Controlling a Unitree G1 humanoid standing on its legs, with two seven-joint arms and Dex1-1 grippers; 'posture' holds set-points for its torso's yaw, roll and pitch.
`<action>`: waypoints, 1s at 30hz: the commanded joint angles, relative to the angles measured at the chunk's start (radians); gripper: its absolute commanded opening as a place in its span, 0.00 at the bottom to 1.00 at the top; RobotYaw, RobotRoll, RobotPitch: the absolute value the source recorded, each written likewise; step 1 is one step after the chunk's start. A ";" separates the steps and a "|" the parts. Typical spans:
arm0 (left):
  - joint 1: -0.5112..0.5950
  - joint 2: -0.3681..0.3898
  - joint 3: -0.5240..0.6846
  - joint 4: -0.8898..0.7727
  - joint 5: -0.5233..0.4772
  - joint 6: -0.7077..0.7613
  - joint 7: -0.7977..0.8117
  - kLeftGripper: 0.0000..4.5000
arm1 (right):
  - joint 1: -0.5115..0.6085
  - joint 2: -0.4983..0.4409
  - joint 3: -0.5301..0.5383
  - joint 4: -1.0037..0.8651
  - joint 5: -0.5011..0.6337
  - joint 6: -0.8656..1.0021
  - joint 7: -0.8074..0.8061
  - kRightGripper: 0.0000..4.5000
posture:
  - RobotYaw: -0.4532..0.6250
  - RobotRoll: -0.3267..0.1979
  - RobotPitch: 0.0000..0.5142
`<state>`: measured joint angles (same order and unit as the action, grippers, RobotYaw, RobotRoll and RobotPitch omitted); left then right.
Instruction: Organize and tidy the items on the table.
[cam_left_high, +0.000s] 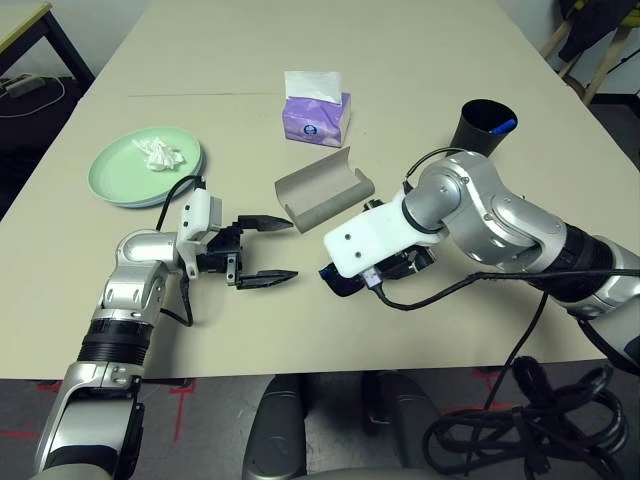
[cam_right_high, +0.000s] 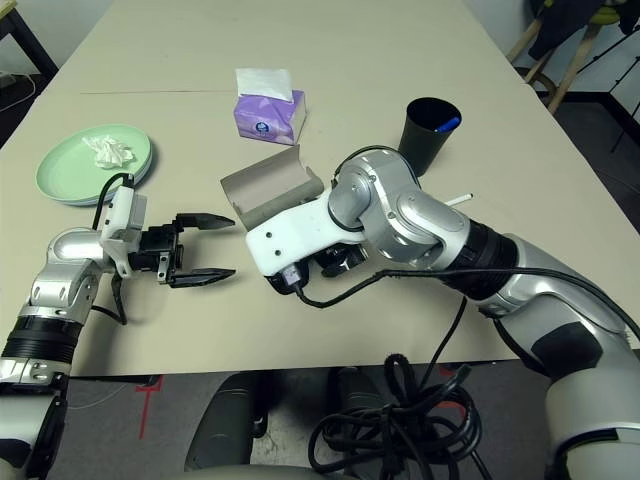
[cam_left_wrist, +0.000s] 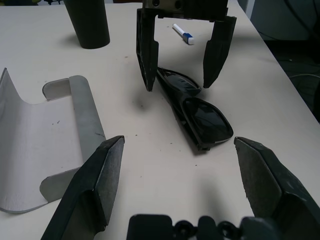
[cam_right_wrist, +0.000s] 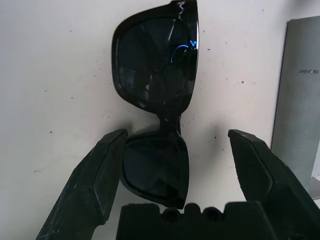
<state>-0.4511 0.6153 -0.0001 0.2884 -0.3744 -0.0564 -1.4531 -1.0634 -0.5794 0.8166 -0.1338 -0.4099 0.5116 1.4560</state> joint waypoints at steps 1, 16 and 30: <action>0.019 0.008 -0.001 -0.019 -0.007 0.002 0.000 0.99 | 0.016 0.015 0.014 0.021 -0.022 -0.007 0.013 1.00 | 0.57 0.62 0.38; 0.023 0.008 -0.002 -0.015 -0.002 -0.008 0.006 0.99 | 0.008 0.080 -0.009 0.094 -0.047 0.004 0.016 1.00 | 0.58 0.62 0.36; 0.035 0.014 -0.001 -0.028 -0.003 -0.004 0.014 1.00 | 0.004 0.084 -0.014 0.092 -0.048 -0.013 0.035 0.45 | 0.58 0.62 0.36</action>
<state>-0.4291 0.6164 -0.0001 0.2844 -0.3744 -0.0551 -1.4365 -1.0530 -0.4965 0.8136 -0.0325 -0.4561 0.5035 1.4807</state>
